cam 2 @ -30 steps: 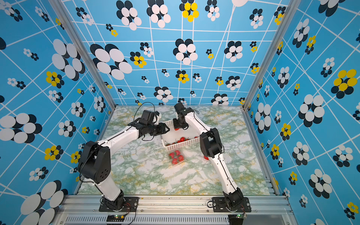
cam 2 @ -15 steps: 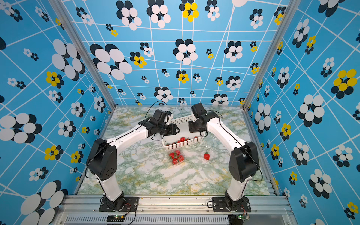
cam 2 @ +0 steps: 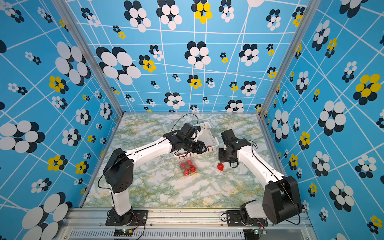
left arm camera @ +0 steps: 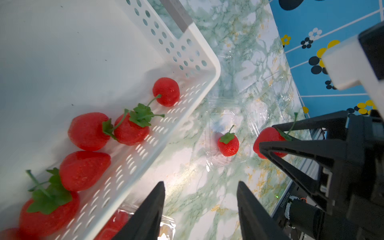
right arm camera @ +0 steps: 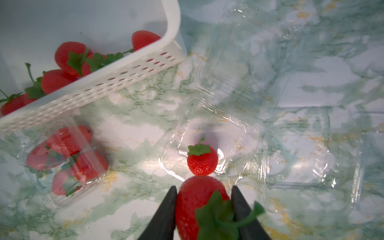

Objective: Pack strawberries into containers
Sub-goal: Place the strawberry in the packing box.

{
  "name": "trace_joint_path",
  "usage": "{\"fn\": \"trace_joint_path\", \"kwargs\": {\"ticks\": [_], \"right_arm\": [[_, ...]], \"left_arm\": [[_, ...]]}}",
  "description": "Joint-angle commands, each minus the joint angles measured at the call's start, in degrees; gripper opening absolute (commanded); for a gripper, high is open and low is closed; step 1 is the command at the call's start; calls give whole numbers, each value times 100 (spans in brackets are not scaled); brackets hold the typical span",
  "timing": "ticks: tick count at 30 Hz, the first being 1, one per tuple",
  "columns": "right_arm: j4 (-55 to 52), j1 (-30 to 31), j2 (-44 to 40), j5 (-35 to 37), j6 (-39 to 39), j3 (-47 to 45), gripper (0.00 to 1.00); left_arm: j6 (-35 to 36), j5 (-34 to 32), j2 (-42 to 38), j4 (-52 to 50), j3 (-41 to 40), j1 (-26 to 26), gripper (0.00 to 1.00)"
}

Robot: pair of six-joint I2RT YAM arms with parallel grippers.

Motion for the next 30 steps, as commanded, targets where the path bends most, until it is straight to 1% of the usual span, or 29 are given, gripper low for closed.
{"fn": "trace_joint_path", "kwargs": {"ticks": [1,7,16,22,26,28,30], "right_arm": [[-66,-82,-91,98,150,-255,19],[14,-147,63,84,78,-372,20],[199,-224,716,23,-71,-274,21],[100,-264,1033,47,-174,-62,23],[74,-264,1170,-66,-254,29,35],[30,-267,1157,-49,-252,64,44],[-9,-266,1130,-24,-252,73,48]], "left_arm": [[-72,-80,91,-35,-27,-193,57],[-155,-68,242,33,-4,-419,57],[-180,-51,324,79,15,-459,57],[-178,-55,346,115,23,-467,57],[-182,-91,306,139,-21,-467,56],[-169,-120,291,126,-27,-461,56],[-163,-143,278,119,-36,-459,56]]}}
